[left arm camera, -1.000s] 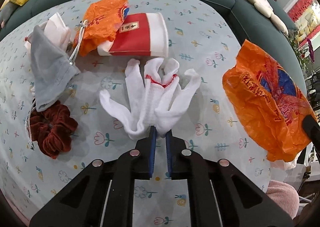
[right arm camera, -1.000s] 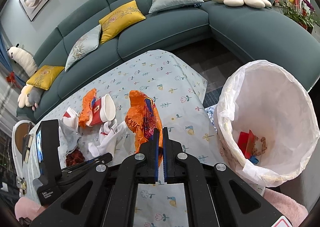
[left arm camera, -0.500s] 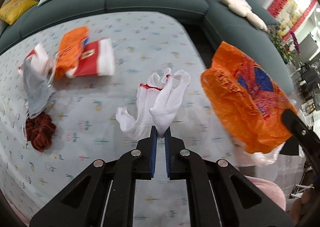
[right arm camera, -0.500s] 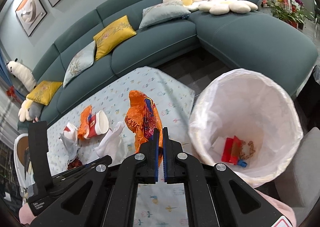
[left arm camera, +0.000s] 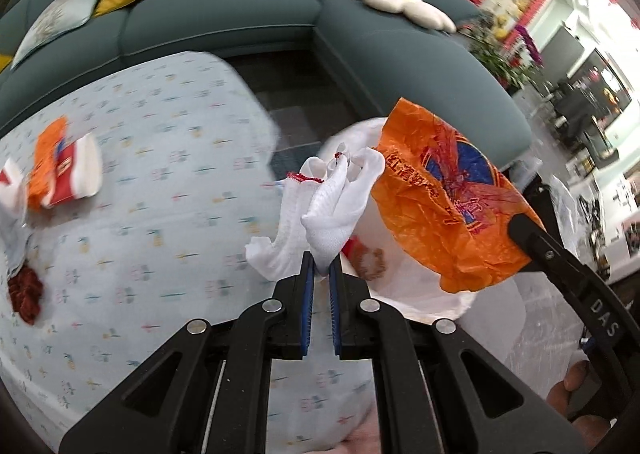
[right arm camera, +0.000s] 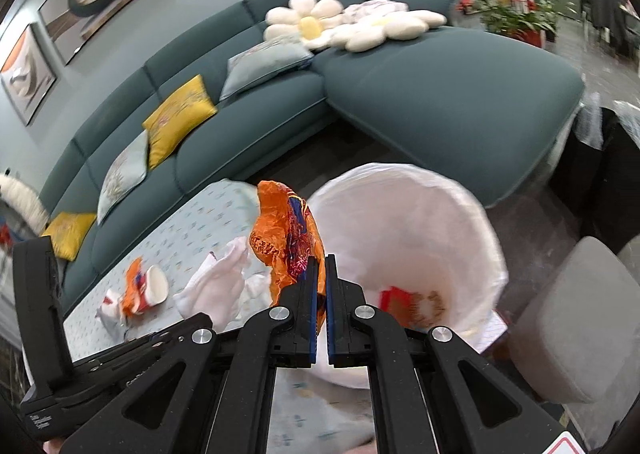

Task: Collect trash
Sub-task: 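Carry the gloves and bag over the bin and open both tools, then move both open tools back toward the remaining trash, then grasp the dark red scrunchie with the left tool while the right tool grasps the grey pouch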

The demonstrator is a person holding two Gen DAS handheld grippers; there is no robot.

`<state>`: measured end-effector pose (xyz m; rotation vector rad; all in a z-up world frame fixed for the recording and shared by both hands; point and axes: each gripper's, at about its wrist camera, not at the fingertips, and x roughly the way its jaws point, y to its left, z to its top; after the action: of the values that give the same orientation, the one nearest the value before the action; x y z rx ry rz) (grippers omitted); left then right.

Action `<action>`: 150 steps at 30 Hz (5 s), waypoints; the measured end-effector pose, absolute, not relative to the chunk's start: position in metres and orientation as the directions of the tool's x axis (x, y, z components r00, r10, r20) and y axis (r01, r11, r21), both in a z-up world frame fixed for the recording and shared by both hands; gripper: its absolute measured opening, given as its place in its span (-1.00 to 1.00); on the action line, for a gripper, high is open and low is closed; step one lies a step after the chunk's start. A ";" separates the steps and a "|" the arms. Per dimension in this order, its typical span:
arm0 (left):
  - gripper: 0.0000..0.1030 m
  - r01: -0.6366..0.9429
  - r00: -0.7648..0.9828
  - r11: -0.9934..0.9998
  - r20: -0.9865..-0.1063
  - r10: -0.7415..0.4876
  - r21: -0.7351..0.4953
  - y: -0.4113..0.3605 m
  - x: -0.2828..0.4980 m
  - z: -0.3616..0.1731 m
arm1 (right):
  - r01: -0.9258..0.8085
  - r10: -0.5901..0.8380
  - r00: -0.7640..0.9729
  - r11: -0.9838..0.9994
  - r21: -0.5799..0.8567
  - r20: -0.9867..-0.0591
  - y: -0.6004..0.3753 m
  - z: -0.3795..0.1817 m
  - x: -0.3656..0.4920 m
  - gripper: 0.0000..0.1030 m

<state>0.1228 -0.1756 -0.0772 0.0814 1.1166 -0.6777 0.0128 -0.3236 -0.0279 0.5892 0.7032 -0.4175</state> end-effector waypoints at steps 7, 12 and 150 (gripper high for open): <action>-0.86 0.596 0.218 0.752 -0.844 -0.490 -0.282 -0.216 0.108 -0.077 | 0.596 -0.209 0.680 0.715 0.364 -0.703 -0.359 -0.031 -0.011 -0.93; -0.79 0.624 0.187 0.722 -0.841 -0.508 -0.297 -0.238 0.105 -0.078 | 0.620 -0.224 0.672 0.691 0.372 -0.706 -0.375 -0.035 -0.020 -0.93; -0.46 -0.025 0.295 0.946 -0.907 -0.302 -0.323 0.167 0.194 -0.165 | 0.102 0.177 0.527 0.958 0.268 -0.831 -0.022 -0.088 0.197 -0.96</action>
<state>0.1939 0.1667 -0.1646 -0.2990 1.2635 -0.1884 0.1966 -0.0219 -0.0879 0.3003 1.0189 0.0455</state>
